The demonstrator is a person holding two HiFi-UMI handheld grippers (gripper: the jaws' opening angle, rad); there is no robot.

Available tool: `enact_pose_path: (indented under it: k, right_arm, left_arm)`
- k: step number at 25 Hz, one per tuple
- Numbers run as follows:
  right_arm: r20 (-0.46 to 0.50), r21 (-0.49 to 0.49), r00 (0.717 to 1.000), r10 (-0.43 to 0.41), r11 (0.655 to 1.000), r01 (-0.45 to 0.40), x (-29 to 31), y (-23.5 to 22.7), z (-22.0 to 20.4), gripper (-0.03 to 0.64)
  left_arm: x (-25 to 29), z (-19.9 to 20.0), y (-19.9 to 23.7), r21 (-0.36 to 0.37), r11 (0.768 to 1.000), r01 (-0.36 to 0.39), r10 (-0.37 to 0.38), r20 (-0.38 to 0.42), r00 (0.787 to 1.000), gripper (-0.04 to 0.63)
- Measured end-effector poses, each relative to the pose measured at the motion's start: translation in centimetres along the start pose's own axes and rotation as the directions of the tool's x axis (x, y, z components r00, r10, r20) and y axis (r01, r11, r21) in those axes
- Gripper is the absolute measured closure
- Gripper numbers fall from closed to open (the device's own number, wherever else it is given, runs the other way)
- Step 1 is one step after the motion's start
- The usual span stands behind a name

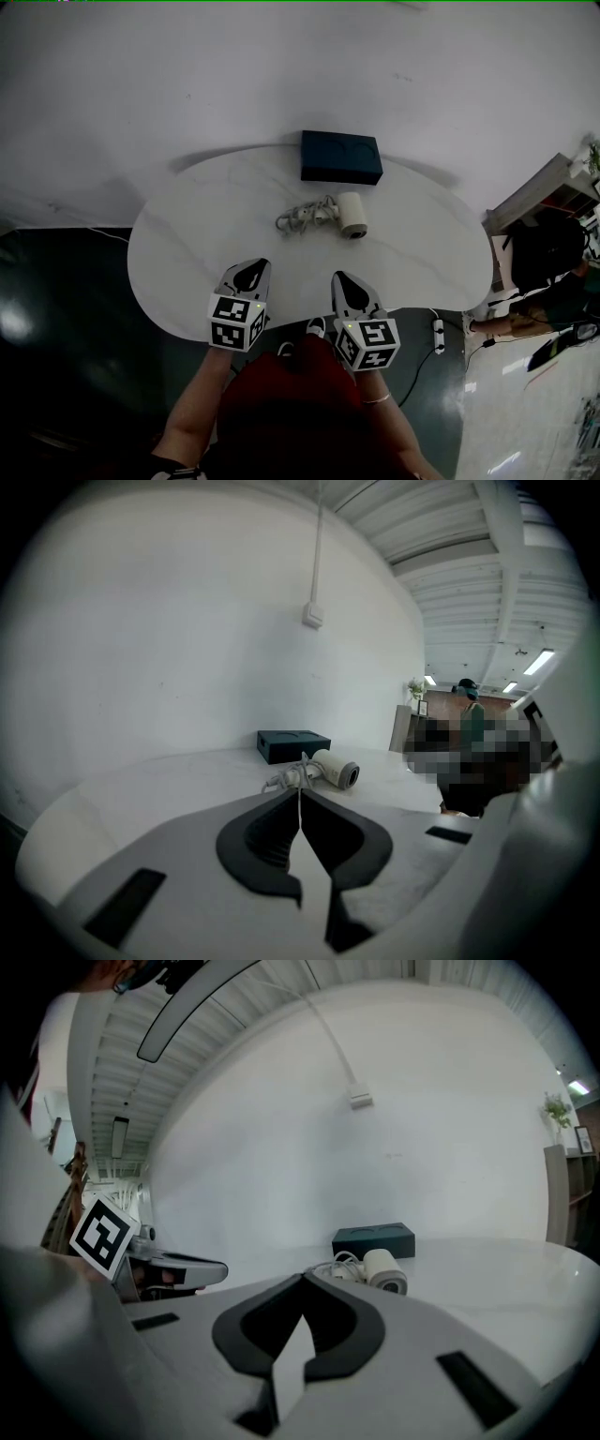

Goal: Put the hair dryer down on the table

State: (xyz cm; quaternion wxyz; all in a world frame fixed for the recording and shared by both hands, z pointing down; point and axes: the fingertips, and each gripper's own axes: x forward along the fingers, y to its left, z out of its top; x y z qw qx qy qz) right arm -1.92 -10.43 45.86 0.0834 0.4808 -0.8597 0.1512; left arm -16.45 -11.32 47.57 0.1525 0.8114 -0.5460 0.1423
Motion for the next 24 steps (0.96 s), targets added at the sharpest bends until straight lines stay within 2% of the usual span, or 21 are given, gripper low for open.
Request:
enact_pose_path:
  k: [16,24]
  right_arm:
    - [0.029,-0.027,0.999,-0.027,0.999,0.028,-1.0,-0.8,0.8,0.601]
    - [0.042,-0.032,0.999,-0.018,0.999,0.019,-2.0,-2.6,1.3,0.601]
  left_arm:
    - [-0.8,0.0,-0.7,-0.034,0.999,-0.009,0.010,0.032,0.999,0.566]
    - [-0.9,0.4,-1.8,-0.057,0.997,-0.061,0.064,0.050,0.997,0.566]
